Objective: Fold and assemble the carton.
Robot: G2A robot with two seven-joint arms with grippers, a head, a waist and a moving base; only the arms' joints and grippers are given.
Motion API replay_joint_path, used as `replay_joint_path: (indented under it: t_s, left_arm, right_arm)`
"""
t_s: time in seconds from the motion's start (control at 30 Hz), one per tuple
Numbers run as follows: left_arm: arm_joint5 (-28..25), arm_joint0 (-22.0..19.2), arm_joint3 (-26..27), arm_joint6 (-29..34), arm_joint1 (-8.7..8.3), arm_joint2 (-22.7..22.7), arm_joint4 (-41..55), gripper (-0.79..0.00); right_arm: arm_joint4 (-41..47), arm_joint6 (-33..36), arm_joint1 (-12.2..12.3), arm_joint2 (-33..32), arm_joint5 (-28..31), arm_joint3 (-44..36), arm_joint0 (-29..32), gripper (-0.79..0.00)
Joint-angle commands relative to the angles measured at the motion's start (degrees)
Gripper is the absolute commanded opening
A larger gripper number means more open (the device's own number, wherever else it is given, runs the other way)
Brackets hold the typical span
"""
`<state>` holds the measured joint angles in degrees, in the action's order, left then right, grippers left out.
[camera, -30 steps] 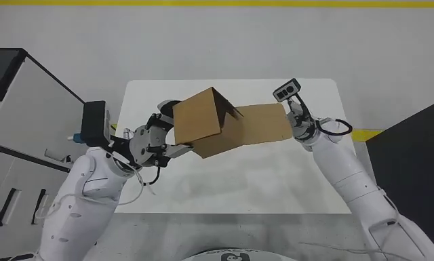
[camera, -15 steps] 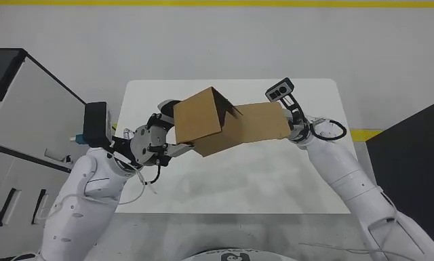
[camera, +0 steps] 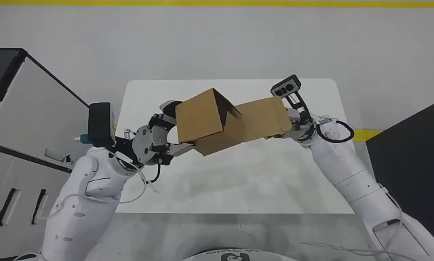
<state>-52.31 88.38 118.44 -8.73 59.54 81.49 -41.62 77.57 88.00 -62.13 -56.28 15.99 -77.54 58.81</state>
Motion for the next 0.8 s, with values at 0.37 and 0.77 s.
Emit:
replay_joint_path:
  t_s: [0.37,0.77]
  left_arm:
    - [0.07,0.09,0.24,0.15,0.33,0.20,-3.47,-0.785]
    - [0.64,0.80,0.72,-0.52,0.57,0.73,-8.15,-0.785]
  right_arm:
    - [-0.30,0.00,0.72,0.58,0.29,0.17,-0.63,-0.400]
    - [-1.77,0.00,1.46,-0.41,0.29,0.61,-1.07,-0.357]
